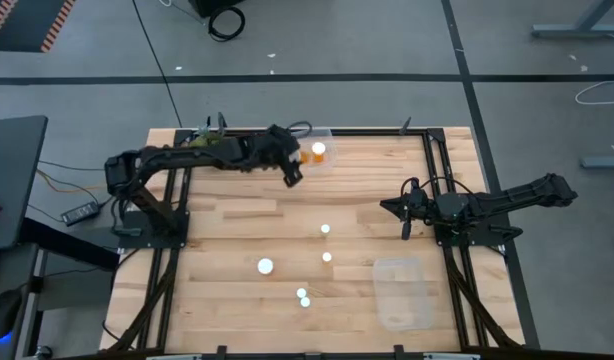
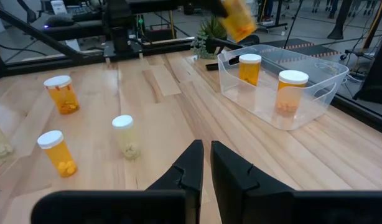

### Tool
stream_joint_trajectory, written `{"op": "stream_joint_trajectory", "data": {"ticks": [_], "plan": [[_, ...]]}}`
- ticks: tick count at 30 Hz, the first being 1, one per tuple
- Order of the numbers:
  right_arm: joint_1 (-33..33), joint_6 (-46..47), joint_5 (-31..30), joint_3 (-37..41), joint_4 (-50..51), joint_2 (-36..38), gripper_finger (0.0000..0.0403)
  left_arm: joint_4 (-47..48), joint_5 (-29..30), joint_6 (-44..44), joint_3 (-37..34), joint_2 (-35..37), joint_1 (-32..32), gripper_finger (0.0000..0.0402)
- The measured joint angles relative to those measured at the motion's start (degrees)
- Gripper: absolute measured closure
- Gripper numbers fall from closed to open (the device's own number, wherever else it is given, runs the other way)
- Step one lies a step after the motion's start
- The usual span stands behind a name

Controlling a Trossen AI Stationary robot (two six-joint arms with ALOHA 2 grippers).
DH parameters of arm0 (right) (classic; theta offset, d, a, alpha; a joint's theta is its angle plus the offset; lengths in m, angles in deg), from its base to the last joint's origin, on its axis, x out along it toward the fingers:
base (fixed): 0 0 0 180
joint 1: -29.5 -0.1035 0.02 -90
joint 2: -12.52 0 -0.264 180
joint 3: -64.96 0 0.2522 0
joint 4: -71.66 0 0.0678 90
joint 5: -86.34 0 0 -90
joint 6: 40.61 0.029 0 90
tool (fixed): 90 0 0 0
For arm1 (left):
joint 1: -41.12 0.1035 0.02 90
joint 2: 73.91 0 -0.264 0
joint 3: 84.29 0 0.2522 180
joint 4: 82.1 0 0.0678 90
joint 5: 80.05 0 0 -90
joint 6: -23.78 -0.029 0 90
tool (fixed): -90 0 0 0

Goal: Pick and place medicine bottles into bin by pill shape (circle, oval)
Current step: Put the big orange pill bottle into the top transparent bin

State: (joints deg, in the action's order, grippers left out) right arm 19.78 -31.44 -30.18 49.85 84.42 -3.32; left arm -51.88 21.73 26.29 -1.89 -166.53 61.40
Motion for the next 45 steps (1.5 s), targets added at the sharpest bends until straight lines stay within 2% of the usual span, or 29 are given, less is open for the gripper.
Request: {"op": "stream_joint_trajectory", "data": {"ticks": [5,11,15,22,29,35,45], "plan": [[0.0,0.0,0.0,0.0,0.0,0.0,0.0366,-4.4,-1.5,-0.8,0.0,-0.4,3.9,0.0183],[0.0,0.0,0.0,0.0,0.0,0.0,0.0366,-5.2,-4.0,-0.9,1.7,-5.0,6.7,0.0186],[0.0,0.0,0.0,0.0,0.0,0.0,0.0366,-1.3,-4.8,-2.2,6.9,-9.6,7.3,0.0182],[0.0,0.0,0.0,0.0,0.0,0.0,0.0366,14.0,-4.4,-2.9,20.4,-18.6,9.0,0.0185],[0.0,0.0,0.0,0.0,0.0,0.0,0.0366,19.8,-5.6,-3.2,26.7,-25.4,9.1,0.0179],[0.0,0.0,0.0,0.0,0.0,0.0,0.0366,22.4,-5.8,-3.2,27.7,-29.2,9.1,0.0184],[0.0,0.0,0.0,0.0,0.0,0.0,0.0366,23.2,-6.0,-3.9,27.7,-30.1,9.0,0.0169]]}}
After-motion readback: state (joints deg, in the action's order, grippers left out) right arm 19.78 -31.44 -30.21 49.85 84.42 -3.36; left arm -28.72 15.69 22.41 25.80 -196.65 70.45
